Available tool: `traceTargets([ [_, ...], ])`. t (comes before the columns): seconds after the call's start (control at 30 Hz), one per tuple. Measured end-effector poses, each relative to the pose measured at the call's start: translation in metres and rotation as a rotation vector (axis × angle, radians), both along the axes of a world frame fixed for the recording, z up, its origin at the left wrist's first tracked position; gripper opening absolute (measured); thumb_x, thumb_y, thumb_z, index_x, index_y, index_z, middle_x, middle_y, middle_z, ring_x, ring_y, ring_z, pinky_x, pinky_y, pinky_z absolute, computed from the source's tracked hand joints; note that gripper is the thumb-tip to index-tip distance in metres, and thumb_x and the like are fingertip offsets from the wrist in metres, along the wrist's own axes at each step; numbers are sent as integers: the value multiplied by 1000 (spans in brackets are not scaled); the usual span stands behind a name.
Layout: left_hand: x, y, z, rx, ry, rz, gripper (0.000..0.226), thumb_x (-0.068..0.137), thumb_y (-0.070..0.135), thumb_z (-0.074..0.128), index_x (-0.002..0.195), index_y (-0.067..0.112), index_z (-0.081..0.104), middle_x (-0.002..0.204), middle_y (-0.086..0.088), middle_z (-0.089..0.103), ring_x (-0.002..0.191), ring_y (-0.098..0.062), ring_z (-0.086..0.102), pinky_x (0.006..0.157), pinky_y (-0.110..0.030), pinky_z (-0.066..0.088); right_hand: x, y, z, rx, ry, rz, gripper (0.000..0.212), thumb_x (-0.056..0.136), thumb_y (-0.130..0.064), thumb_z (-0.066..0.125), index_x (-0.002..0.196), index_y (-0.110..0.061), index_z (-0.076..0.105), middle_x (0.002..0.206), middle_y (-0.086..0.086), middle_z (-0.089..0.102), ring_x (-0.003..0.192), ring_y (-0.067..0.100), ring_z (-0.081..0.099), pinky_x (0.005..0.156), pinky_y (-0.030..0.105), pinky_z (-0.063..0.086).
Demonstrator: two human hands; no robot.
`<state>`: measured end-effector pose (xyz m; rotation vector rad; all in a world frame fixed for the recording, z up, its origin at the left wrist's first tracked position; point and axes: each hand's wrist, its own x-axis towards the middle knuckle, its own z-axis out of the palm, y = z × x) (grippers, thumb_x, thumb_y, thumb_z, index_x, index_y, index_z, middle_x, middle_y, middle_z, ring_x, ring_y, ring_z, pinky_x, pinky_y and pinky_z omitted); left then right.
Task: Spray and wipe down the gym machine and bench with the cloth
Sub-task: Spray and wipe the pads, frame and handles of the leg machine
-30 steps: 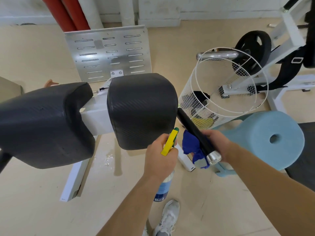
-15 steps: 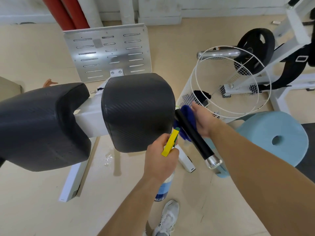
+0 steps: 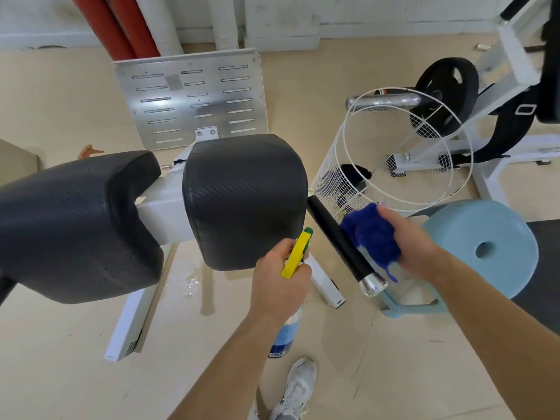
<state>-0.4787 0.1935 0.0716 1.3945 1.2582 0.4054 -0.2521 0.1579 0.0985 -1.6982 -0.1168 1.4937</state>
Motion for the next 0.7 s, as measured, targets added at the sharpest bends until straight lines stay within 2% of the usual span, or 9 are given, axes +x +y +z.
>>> traceTargets([
  [0.03, 0, -1, 1, 6, -2, 1, 12, 84, 24, 55, 88, 27, 66, 66, 4, 58, 63, -18, 55, 60, -44, 56, -1, -3, 4, 4, -118, 53, 44, 106, -38, 38, 94, -6, 67, 72, 3, 72, 67, 20, 65, 57, 24, 49],
  [0.1, 3, -2, 4, 15, 2, 9, 13, 89, 16, 59, 88, 27, 66, 64, 6, 57, 63, -17, 55, 61, -46, 56, -12, -11, 6, -4, -325, 380, 34, 106, -31, 39, 97, -7, 62, 80, 1, 59, 69, 15, 53, 53, 18, 40],
  [0.2, 7, -5, 5, -2, 10, 32, 19, 90, 10, 60, 88, 27, 67, 68, 1, 58, 66, -26, 58, 64, -50, 57, -21, -13, 0, 62, -598, 809, 8, 103, -27, 50, 98, -30, 54, 105, -6, 41, 95, 11, 48, 75, 6, 35],
  [0.27, 8, -7, 6, -10, 2, 33, 19, 89, 10, 59, 88, 28, 67, 74, -3, 60, 72, -30, 60, 66, -54, 59, -20, 4, -1, 171, -785, 848, 6, 100, -29, 58, 105, -31, 57, 111, -4, 40, 101, 12, 48, 88, 15, 35],
  [0.33, 7, -7, 6, -4, 0, 30, 19, 87, 11, 59, 88, 28, 66, 75, -5, 60, 73, -31, 59, 66, -55, 58, -25, 29, -6, 221, -886, 808, 25, 96, -34, 63, 120, -26, 60, 118, 0, 41, 107, 14, 48, 96, 23, 39],
  [0.47, 3, -7, 6, 44, 11, 7, 15, 80, 19, 53, 86, 27, 65, 68, -2, 59, 62, -28, 55, 59, -51, 53, -41, 76, -29, 88, -1208, 1151, 66, 79, -42, 76, 137, -24, 51, 131, 8, 37, 123, 32, 38, 104, 42, 42],
  [0.57, 1, -7, 5, 54, 28, 8, 16, 79, 21, 52, 86, 28, 66, 67, 3, 60, 62, -24, 56, 58, -48, 53, -34, 90, -33, 80, -1128, 1108, 78, 68, -43, 80, 137, -29, 47, 135, 5, 42, 127, 32, 39, 103, 44, 45],
  [0.63, 0, -7, 4, 58, 39, 16, 16, 79, 21, 53, 86, 28, 66, 69, 3, 61, 66, -26, 59, 60, -49, 55, -32, 81, -31, 112, -983, 1046, 68, 74, -38, 77, 134, -28, 49, 120, 3, 60, 109, 29, 57, 91, 39, 52],
  [0.7, 0, -10, 4, 62, 41, 19, 16, 82, 20, 54, 87, 29, 66, 71, 3, 62, 67, -25, 61, 61, -49, 57, -33, 63, -32, 142, -997, 990, 55, 83, -31, 71, 133, -24, 51, 108, 4, 69, 95, 28, 64, 80, 34, 50],
])
